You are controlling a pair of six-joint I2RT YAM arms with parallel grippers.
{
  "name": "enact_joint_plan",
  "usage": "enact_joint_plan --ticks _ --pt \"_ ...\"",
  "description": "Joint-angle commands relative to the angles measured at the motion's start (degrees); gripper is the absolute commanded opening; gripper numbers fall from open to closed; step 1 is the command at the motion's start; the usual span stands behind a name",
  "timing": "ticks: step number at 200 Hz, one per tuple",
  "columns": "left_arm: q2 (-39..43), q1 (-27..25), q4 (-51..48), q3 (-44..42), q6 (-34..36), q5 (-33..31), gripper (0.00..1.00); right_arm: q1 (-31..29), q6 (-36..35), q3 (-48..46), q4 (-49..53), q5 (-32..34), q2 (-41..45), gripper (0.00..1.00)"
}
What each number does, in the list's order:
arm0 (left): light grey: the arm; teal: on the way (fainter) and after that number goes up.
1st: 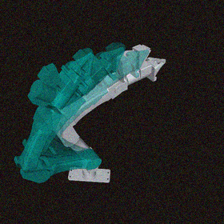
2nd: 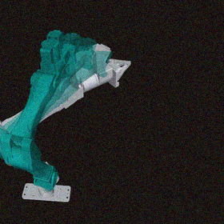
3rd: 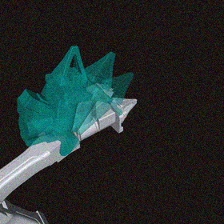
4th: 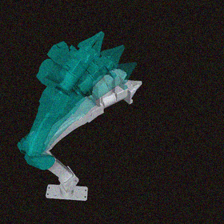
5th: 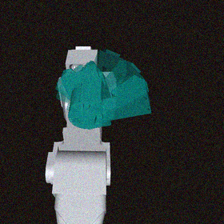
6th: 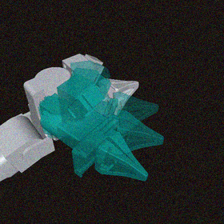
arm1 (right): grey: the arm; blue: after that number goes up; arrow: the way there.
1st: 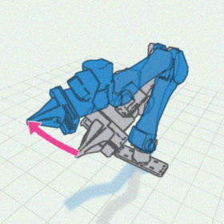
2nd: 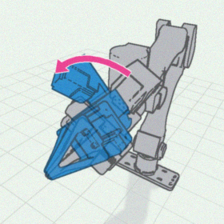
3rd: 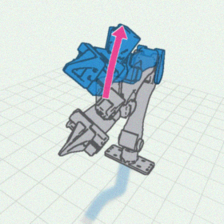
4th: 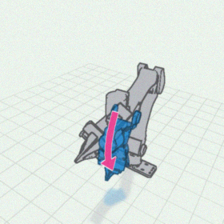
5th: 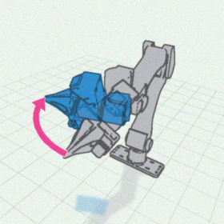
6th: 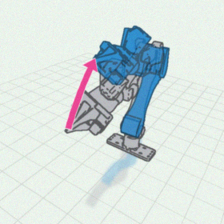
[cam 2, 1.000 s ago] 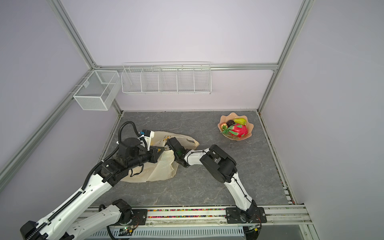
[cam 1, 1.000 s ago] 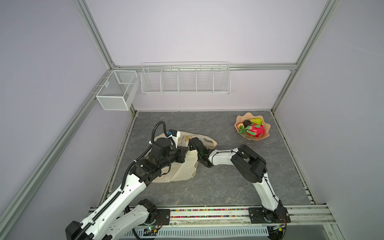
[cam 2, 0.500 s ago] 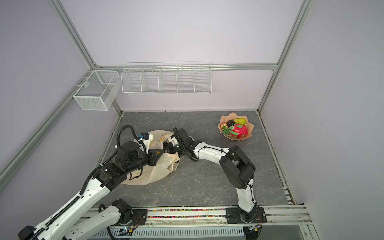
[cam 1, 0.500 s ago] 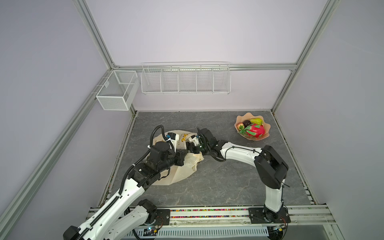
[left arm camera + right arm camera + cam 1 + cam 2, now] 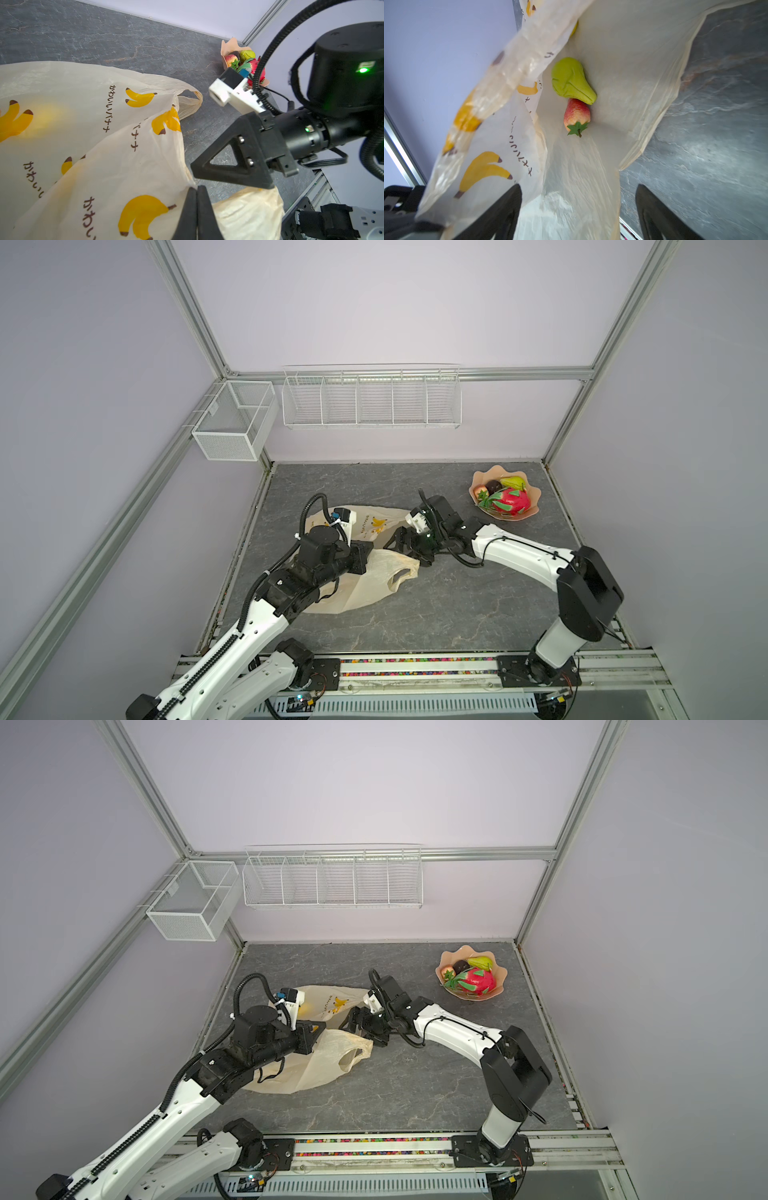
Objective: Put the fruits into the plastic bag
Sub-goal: 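Withdraw the open right gripper from the bag toward the bowl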
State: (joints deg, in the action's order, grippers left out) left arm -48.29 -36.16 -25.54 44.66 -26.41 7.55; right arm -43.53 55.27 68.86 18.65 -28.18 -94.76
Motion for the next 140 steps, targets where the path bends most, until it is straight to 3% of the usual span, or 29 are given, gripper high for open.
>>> enact_joint_plan --ticks 1,88,140 --pt "0.2 0.1 0.6 -0.5 0.0 0.2 0.00 1.2 -3.9 -1.2 6.1 3.2 3.6 0.88" --pt "0.8 0.1 0.6 -1.1 0.0 0.4 0.00 6.1 -9.5 -0.5 17.6 8.0 12.7 0.88" --pt "1.0 0.1 1.1 -1.5 -0.3 0.3 0.00 14.4 -16.2 1.8 29.2 13.6 18.7 0.88"
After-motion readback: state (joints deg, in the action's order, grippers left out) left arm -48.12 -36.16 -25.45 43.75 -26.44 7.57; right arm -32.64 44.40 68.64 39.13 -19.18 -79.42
